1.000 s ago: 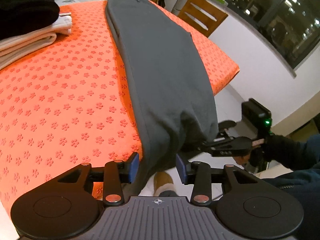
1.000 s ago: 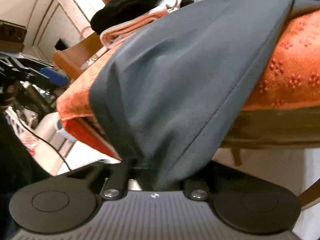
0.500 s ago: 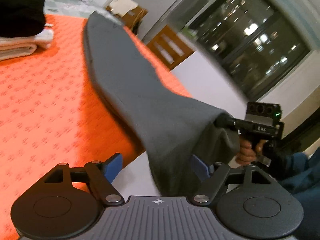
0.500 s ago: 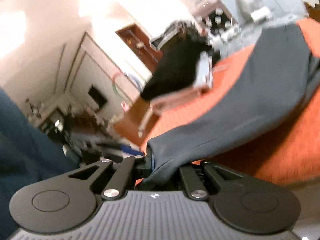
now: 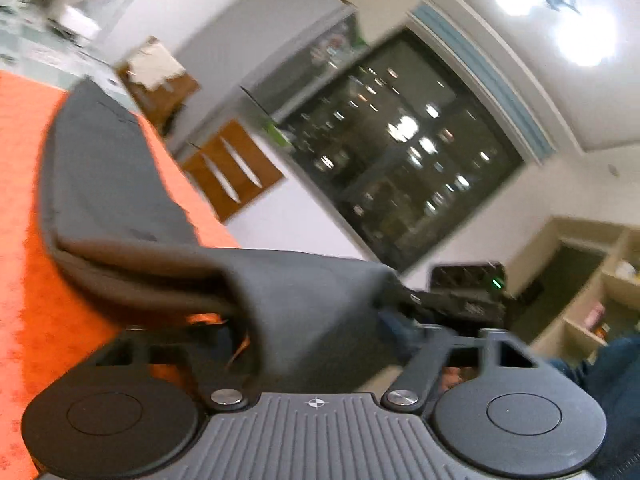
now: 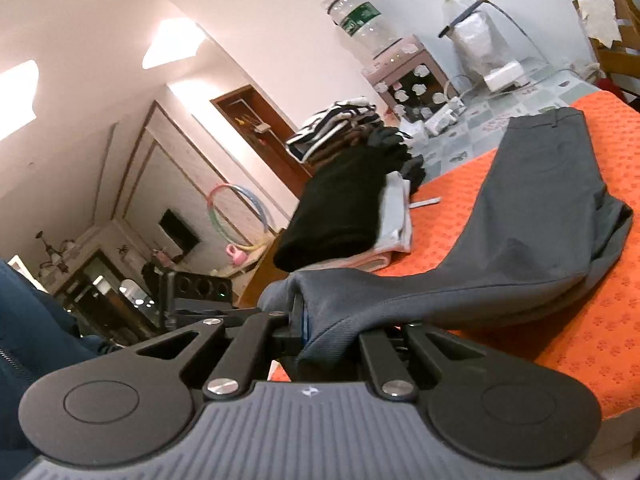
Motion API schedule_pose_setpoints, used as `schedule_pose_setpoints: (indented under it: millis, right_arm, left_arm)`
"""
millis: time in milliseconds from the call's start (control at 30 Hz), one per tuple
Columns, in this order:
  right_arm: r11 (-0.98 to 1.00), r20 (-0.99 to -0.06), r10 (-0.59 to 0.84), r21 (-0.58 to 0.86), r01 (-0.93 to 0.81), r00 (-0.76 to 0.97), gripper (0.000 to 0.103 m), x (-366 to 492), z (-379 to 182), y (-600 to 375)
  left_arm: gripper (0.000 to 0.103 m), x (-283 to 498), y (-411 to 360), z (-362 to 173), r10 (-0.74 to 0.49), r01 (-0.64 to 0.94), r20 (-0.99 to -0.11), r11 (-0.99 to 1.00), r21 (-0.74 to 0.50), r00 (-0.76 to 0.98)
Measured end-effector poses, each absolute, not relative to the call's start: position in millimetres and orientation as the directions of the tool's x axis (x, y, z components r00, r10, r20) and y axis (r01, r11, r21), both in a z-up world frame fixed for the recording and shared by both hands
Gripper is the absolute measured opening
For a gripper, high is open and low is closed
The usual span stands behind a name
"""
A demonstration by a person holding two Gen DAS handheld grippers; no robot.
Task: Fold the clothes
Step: 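Lift the leg ends with both tools and carry them toward the waistband, then lower the leg ends onto the waistband and open both tools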
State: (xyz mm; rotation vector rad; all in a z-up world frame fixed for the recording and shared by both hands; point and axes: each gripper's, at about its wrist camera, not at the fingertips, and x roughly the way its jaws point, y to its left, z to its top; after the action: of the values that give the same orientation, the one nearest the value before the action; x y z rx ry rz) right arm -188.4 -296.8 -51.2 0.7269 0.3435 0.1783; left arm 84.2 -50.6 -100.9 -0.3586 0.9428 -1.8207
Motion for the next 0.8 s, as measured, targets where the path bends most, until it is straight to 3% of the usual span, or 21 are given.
schedule_pose_setpoints:
  millis: [33, 100, 433, 800]
  right_arm:
    - [0.735, -0.252, 0.272, 0.677, -0.032, 0.929, 0.006, -190, -51, -296]
    - [0.729, -0.246, 0.266, 0.684, -0.027, 0.932, 0.006, -194, -52, -295]
    - [0.719, -0.197, 0.265, 0.692, -0.057, 0.944, 0.008, -214, -45, -273]
    - [0.733, -0.193, 0.161, 0.680, 0.014, 0.968, 0.010, -157, -24, -333]
  left_arm:
    - [0.037, 80, -49, -100, -0.873, 0.654, -0.182, -0.187, -0.733, -0.453]
    - [0.022, 74, -39, -98, -0.871, 0.671, -0.200, -0.181, -0.719, -0.449]
    - [0.022, 93, -22, -71, -0.893, 0.659, -0.160, -0.180, -0.730, -0.422]
    - [0.023, 168, -117, -44, -0.913, 0.671, -0.234, -0.057, -0.739, -0.335]
